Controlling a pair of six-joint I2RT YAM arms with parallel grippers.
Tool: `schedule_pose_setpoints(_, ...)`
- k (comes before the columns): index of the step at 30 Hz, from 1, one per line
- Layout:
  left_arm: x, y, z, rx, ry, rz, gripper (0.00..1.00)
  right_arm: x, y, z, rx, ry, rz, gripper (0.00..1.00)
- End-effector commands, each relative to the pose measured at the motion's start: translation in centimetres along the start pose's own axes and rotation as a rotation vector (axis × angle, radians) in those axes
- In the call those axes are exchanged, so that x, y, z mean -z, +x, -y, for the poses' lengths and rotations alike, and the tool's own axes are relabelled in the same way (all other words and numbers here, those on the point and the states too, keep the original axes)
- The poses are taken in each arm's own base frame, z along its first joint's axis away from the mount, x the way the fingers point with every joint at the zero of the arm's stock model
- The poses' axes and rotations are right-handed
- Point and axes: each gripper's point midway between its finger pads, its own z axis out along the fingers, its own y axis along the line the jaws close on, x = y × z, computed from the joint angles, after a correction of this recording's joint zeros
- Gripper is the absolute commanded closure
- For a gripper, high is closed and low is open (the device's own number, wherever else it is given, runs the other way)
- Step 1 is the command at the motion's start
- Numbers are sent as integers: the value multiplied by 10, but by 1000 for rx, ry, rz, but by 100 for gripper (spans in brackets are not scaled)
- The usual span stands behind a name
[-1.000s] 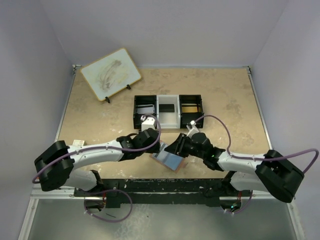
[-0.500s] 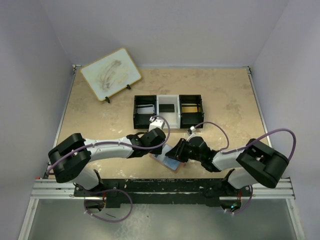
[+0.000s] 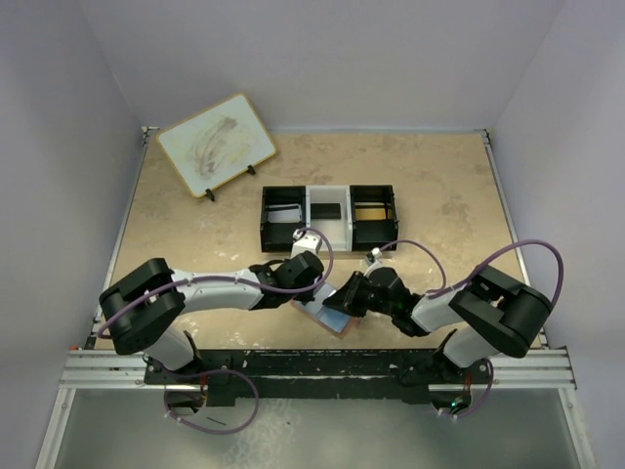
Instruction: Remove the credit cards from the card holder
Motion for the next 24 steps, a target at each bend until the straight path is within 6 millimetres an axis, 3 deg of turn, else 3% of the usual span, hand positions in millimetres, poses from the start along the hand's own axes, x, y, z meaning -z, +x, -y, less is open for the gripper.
schedule_pose_setpoints(1, 2, 18, -7, -1, 9, -56, 86, 0, -11, -5, -9, -16, 43, 83)
schedule_pose_setpoints(9, 3, 25, -13, 14, -11, -63, 88, 5, -12, -21, -35, -94, 33, 95)
schedule_pose_setpoints(18, 0, 31, -31, 31, -102, -61, 91, 20, -12, -20, 7, -61, 33, 100)
schedule_pose_setpoints(24, -1, 31, -28, 38, -84, -60, 92, 20, -11, -14, 10, -35, 27, 78)
